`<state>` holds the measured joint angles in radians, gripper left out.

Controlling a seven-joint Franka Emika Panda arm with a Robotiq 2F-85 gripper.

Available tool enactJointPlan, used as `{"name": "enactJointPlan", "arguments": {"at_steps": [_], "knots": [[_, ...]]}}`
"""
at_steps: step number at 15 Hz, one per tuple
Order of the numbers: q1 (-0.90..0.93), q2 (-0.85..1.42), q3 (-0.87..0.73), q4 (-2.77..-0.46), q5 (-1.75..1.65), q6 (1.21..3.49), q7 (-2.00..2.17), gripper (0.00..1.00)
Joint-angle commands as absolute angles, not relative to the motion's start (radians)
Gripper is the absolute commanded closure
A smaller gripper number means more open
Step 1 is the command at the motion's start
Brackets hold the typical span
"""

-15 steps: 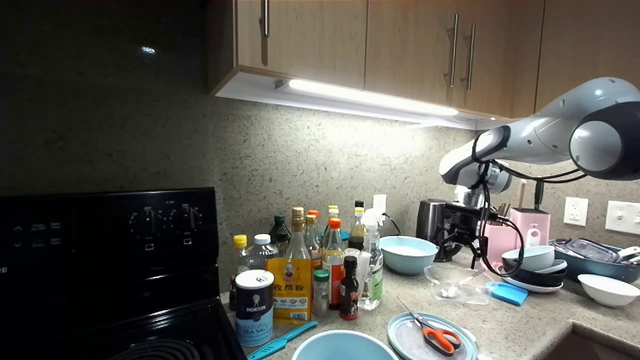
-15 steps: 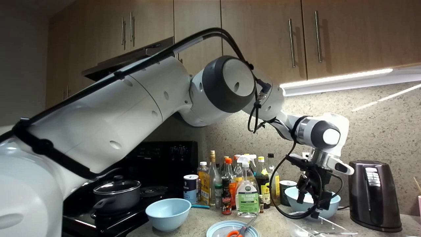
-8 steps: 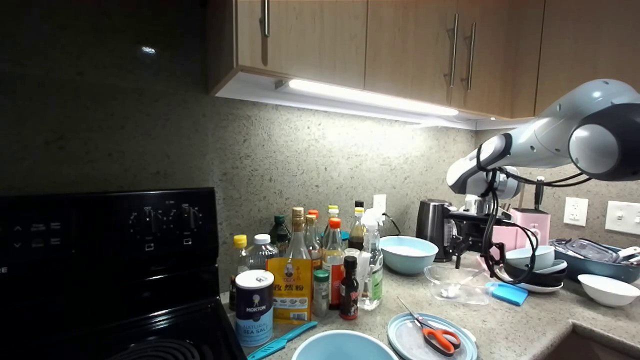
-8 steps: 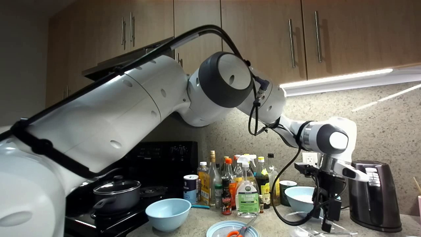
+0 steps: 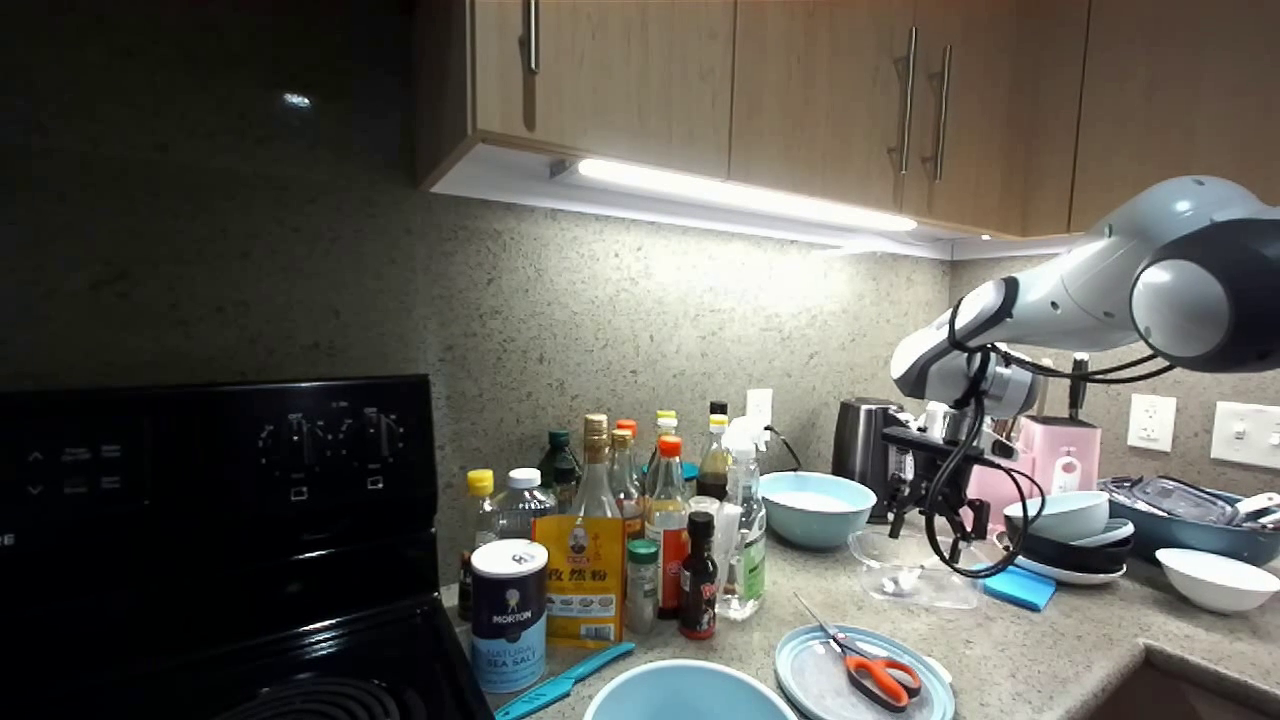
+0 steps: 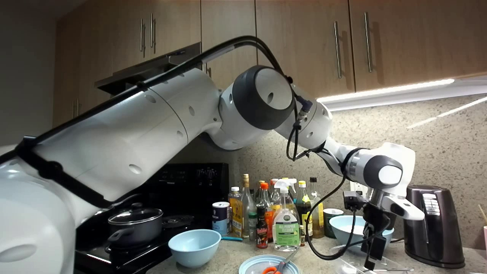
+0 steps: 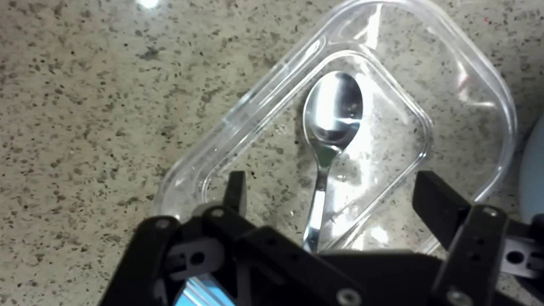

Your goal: Remove the spoon from the container and put it in the bowl

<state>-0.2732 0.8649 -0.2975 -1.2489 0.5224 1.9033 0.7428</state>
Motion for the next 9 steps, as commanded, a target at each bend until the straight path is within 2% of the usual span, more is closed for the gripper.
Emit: {"name": "enactJointPlan", "arguments": {"at_steps": [1, 9], "knots": [[-0.306, 0.860, -0.246, -1.245, 0.488, 1.915, 0.759, 0.00], [-0.335, 0.890, -0.259, -1.239, 0.443, 1.935, 0.987, 0.00]]}}
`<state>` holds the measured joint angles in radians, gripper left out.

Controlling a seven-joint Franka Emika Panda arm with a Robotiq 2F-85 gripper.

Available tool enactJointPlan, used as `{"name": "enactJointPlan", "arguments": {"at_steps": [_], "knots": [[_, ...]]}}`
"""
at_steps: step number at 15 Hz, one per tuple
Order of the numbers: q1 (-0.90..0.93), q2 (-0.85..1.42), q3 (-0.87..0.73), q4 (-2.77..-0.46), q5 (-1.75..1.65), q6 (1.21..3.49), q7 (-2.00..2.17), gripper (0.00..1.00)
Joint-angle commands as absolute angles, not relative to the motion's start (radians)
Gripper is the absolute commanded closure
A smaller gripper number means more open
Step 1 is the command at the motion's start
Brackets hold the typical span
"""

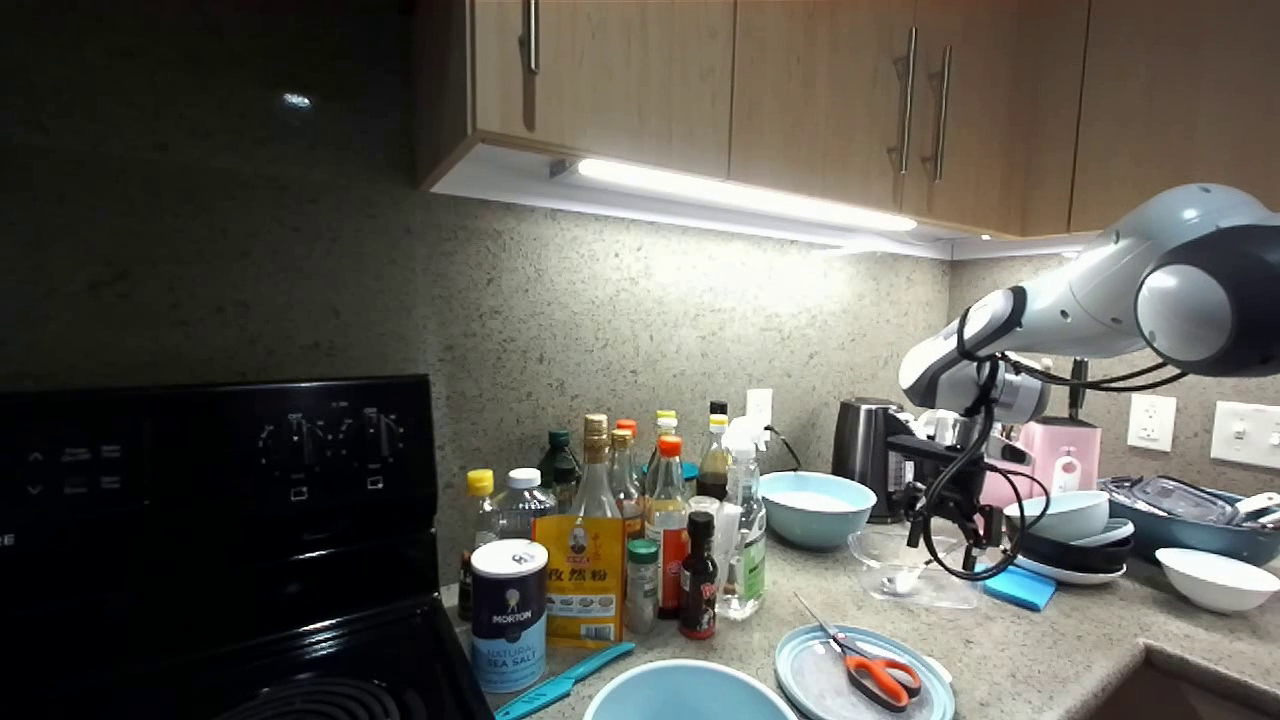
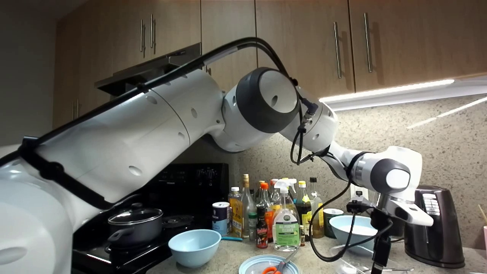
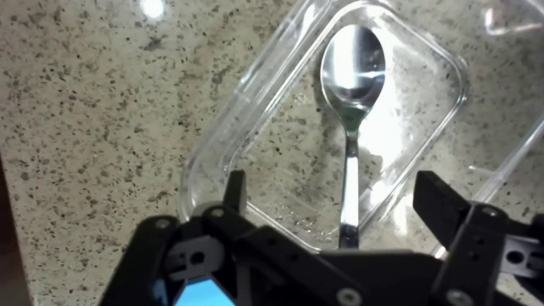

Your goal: Remove the spoon from the container and put it in the bowl

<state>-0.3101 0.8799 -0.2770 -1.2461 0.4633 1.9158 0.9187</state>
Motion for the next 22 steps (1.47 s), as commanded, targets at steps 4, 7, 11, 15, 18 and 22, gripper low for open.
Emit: {"name": "enactJointPlan", "arguments": {"at_steps": [4, 7, 11, 15, 18, 22], "knots": [[-0.344, 0.905, -0.254, -1.230, 0.436, 1.935, 1.017, 0.39], [-0.342, 0.911, -0.253, -1.225, 0.427, 1.931, 1.032, 0.59], [-0.317, 0.913, -0.278, -1.220, 0.433, 1.930, 1.034, 0.85], [-0.301, 0.886, -0.287, -1.244, 0.433, 1.957, 1.014, 1.00], [-0.296, 0.837, -0.278, -1.292, 0.446, 2.011, 0.957, 1.00], [-0.298, 0.769, -0.255, -1.343, 0.479, 2.132, 0.886, 0.99]]}}
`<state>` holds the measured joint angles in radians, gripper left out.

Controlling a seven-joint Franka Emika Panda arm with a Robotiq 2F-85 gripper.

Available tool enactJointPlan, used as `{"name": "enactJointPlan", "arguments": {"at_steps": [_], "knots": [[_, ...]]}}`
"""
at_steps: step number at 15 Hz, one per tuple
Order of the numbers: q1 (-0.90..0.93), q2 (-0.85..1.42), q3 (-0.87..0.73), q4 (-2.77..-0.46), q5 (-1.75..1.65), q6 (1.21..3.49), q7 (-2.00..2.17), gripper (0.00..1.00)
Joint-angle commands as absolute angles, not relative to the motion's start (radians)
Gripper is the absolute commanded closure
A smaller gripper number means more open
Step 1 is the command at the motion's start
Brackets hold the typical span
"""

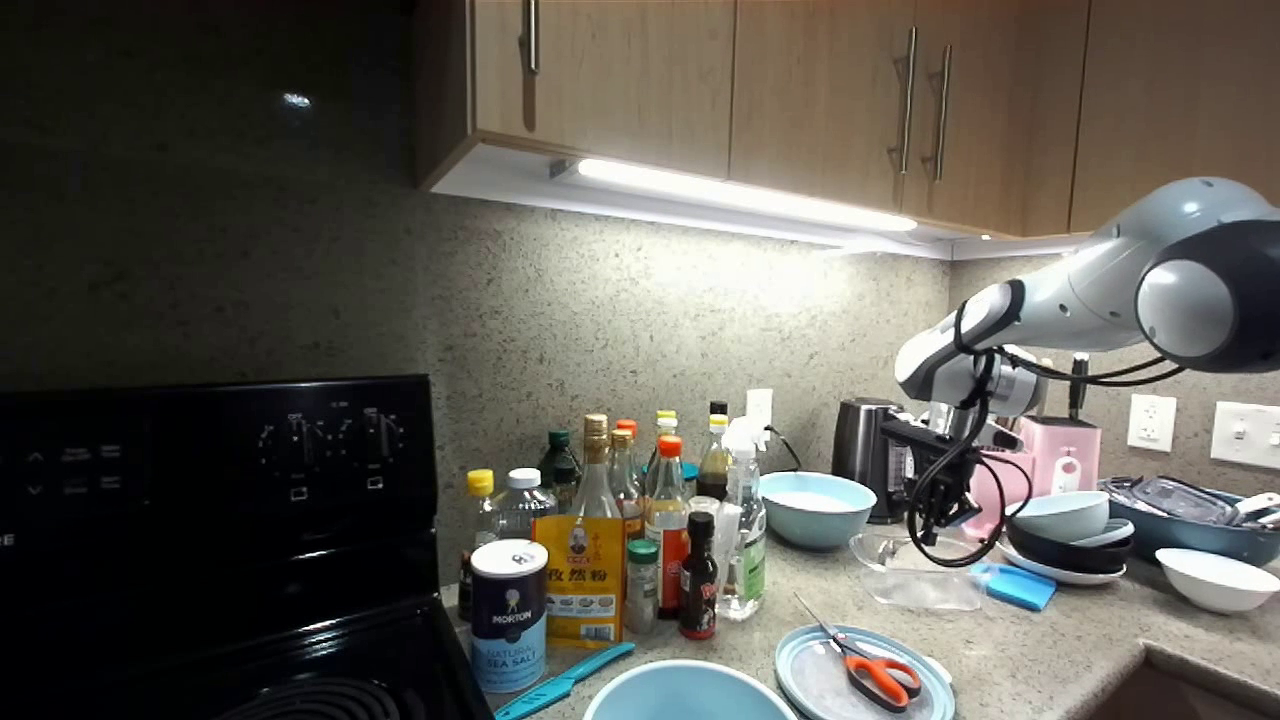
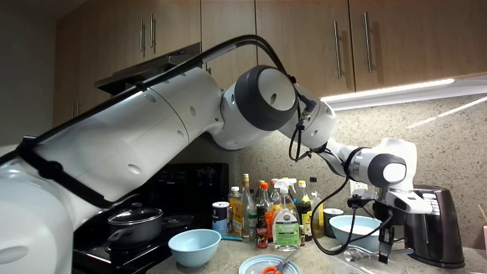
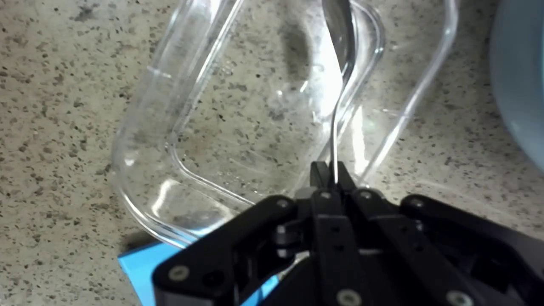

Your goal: Remove the spoon from the container and put it in the bowl

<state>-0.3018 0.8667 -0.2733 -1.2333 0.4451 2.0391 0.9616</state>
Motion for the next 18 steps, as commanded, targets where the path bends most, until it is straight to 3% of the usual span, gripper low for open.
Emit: {"name": "enactJointPlan", "arguments": {"at_steps": [1, 9, 18], "knots": [[-0.299, 0.755, -0.249, -1.353, 0.488, 2.157, 0.869, 0.99], [-0.317, 0.704, -0.153, -1.355, 0.635, 2.403, 0.781, 0.99], [-0.280, 0.810, -0.186, -1.209, 0.557, 2.436, 1.030, 0.99]]}}
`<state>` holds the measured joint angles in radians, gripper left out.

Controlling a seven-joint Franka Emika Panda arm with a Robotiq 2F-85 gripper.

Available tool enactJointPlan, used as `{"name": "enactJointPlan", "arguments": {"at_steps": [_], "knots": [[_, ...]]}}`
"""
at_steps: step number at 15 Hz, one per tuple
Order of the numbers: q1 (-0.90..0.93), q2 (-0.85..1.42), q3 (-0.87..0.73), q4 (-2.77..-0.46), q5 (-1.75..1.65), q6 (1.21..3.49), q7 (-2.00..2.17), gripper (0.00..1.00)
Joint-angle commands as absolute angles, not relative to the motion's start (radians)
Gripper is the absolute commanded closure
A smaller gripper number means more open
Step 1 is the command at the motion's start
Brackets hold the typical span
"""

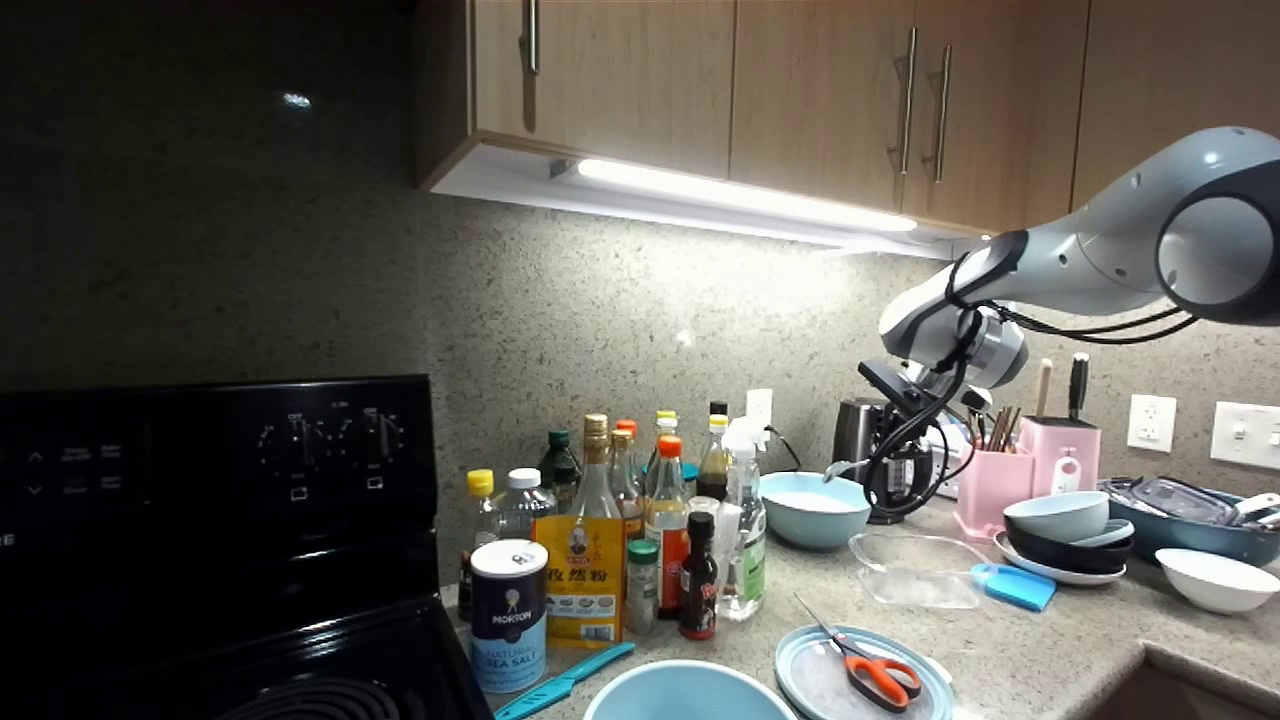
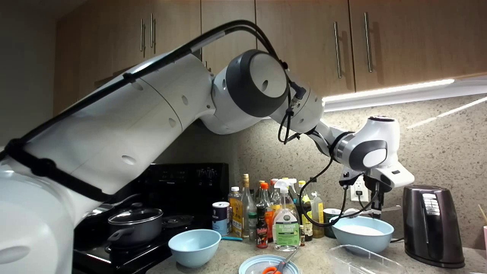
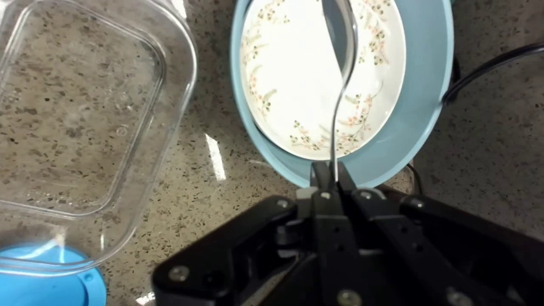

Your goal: Remove the spoon from the container and put it in the bowl

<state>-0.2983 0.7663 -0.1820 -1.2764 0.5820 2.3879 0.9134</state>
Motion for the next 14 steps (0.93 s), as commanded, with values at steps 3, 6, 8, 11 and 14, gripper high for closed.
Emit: {"name": "enactJointPlan", "arguments": {"at_steps": [3, 6, 8, 11, 14], "knots": [[-0.265, 0.860, -0.190, -1.129, 0.514, 2.428, 1.140, 0.99], [-0.244, 0.903, -0.212, -1.063, 0.421, 2.362, 1.290, 0.99], [-0.219, 0.921, -0.248, -1.040, 0.325, 2.278, 1.391, 0.99], [-0.223, 0.950, -0.244, -0.986, 0.242, 2.145, 1.447, 0.99], [-0.239, 0.979, -0.229, -0.925, 0.217, 2.048, 1.479, 0.99]]}}
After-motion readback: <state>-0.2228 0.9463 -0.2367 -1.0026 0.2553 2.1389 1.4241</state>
